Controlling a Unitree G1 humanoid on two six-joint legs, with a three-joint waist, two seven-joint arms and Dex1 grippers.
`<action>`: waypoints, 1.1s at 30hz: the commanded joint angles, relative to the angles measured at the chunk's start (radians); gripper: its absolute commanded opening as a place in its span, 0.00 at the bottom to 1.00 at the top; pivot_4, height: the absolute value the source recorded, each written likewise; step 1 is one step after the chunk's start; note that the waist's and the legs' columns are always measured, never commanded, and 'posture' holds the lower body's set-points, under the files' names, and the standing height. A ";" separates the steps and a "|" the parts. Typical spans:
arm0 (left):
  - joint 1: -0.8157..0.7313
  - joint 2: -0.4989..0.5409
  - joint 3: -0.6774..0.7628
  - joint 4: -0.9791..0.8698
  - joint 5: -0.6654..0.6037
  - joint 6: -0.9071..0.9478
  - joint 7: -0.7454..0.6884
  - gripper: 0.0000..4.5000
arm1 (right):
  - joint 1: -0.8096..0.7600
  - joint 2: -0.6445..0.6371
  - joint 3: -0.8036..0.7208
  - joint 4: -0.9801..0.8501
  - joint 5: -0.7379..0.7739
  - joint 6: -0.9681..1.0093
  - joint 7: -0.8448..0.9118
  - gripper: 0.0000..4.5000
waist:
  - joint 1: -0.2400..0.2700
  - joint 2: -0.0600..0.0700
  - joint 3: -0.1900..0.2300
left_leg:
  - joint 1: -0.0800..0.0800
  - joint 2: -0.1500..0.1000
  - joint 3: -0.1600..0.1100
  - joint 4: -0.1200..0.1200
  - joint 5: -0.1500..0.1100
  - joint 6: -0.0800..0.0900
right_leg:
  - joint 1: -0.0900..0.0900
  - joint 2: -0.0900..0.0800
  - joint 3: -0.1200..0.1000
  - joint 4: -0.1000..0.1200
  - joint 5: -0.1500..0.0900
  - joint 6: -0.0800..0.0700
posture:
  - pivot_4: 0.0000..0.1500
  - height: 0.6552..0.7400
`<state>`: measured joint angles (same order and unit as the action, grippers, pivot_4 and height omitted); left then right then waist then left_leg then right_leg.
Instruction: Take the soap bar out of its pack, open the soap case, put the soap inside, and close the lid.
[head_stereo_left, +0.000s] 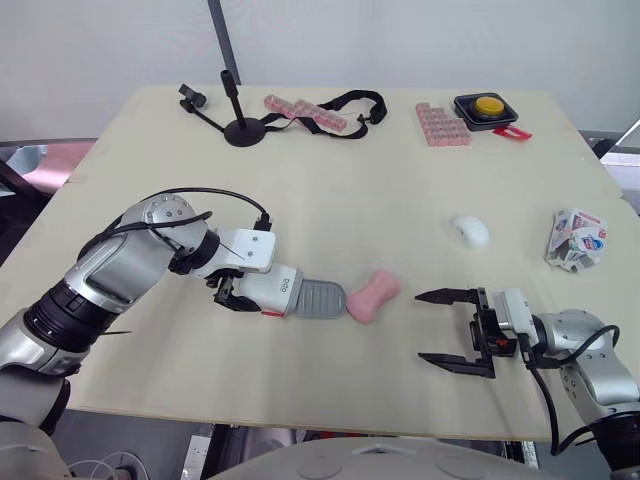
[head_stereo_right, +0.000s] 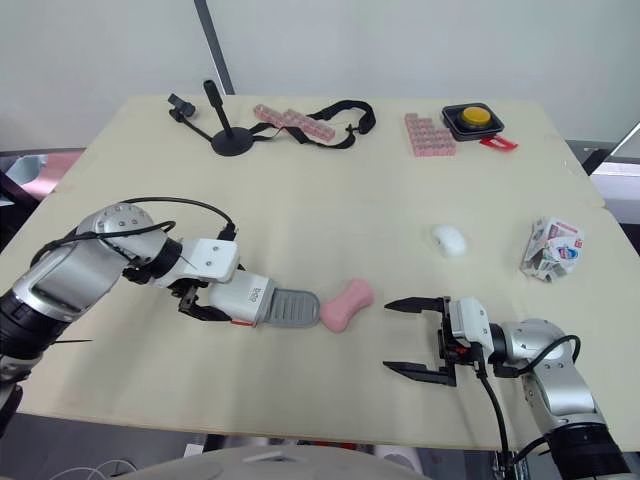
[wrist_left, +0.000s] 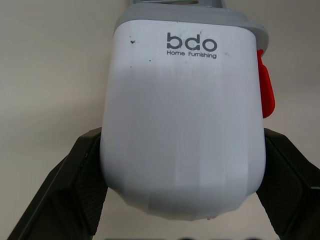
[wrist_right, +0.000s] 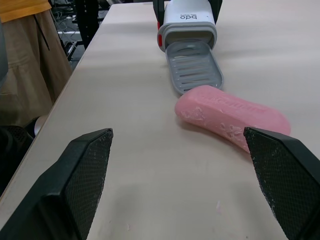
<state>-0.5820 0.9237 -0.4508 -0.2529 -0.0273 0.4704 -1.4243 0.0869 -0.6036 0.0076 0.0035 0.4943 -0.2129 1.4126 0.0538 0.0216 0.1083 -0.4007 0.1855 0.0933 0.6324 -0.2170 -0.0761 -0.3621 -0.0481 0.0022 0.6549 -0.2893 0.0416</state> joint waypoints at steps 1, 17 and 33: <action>0.011 0.037 0.039 0.020 0.008 -0.034 0.000 0.78 | 0.001 -0.013 -0.007 -0.007 -0.002 -0.014 0.013 0.99 | -0.001 0.000 0.000 | 0.000 0.000 0.000 0.000 0.000 0.000 | 0.000 0.000 0.000 0.000 0.000 0.000 | 1.00 0.99; 0.199 0.043 0.181 0.202 -0.064 -0.319 0.040 0.78 | 0.000 -0.033 -0.009 -0.018 0.004 -0.007 0.017 0.99 | 0.001 0.000 0.000 | -0.002 0.000 -0.001 0.001 0.000 0.000 | -0.002 -0.001 -0.002 0.000 0.000 0.000 | 1.00 0.99; 0.213 -0.028 0.196 0.380 -0.065 -0.495 0.058 1.00 | -0.007 -0.045 -0.015 0.004 0.000 -0.013 0.030 1.00 | -0.002 0.000 0.000 | -0.002 -0.001 -0.001 0.001 0.001 0.002 | -0.002 -0.002 -0.002 0.001 0.000 0.000 | 1.00 0.99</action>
<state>-0.3759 0.8871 -0.2819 0.1227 -0.0808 -0.0156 -1.3561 0.0845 -0.6346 0.0082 0.0144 0.4934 -0.2150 1.4348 0.0517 0.0214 0.1081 -0.4032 0.1847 0.0923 0.6332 -0.2161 -0.0738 -0.3641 -0.0496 0.0000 0.6564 -0.2892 0.0417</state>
